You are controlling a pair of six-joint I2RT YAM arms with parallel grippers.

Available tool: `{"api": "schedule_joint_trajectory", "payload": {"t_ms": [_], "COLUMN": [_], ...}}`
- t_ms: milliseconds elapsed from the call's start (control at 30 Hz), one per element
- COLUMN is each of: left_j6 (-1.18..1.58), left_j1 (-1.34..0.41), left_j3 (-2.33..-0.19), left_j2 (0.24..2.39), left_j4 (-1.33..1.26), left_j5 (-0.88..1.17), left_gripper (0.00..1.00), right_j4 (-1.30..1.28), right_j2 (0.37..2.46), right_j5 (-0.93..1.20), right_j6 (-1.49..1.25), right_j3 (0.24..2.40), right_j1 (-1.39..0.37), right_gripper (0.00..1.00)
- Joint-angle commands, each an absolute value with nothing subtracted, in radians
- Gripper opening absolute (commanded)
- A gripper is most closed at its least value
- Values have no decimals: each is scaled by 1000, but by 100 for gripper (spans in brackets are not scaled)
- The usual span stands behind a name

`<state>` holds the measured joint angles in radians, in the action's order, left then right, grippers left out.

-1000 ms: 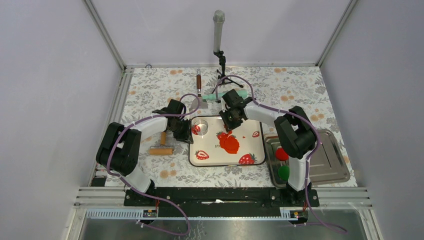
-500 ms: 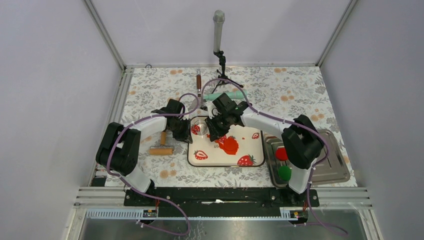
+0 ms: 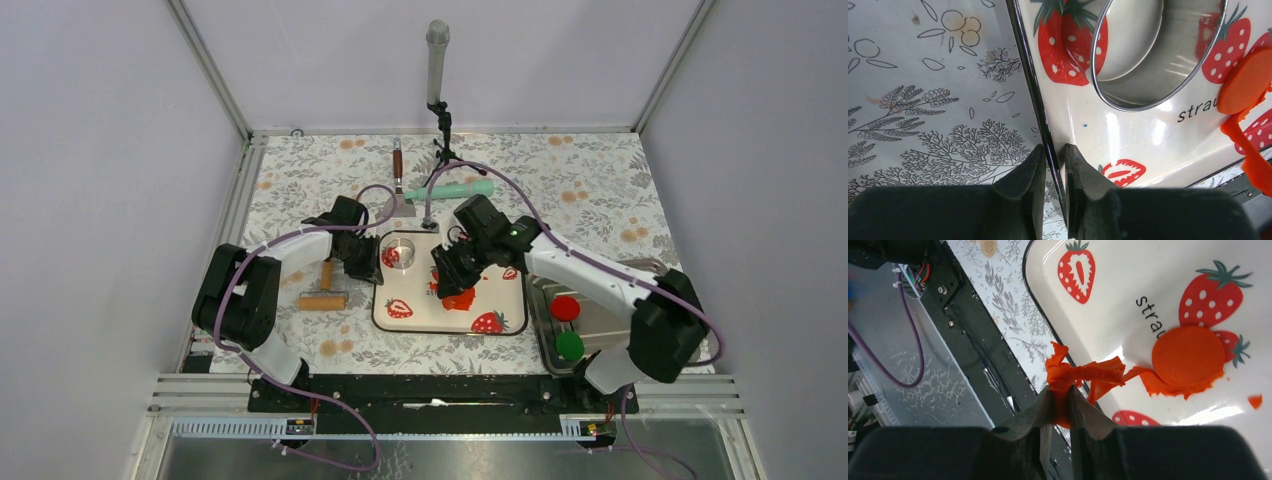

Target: Roll out the dumpling wrappers from the dough

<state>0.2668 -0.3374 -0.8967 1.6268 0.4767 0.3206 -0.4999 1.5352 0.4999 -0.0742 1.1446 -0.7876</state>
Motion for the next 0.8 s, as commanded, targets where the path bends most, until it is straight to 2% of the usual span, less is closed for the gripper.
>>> {"api": "schedule_joint_trajectory", "payload": {"t_ms": [0,333,533,767], "left_j6": [207,183,168,169], "left_j1": [-330,-329,-330,-330], "left_j3": [-952,-932,-933,-922], "left_j2": [1631,1590,1563,1552], "left_j4": [473,499,516,508], "left_j5": [325,322,334,368], "left_gripper": [3,4,5,6], "right_j4": [-577,-674,-630,-548], "right_j2": [1376,1219,1250,1339], "right_j5": [432,248,178,158], "right_j6": [-37,-6,71,89], "right_j3": [1129,1188,1228,1351], "right_j1": [-773,-738,-645,-616], "right_gripper": [23,22,21,21]}}
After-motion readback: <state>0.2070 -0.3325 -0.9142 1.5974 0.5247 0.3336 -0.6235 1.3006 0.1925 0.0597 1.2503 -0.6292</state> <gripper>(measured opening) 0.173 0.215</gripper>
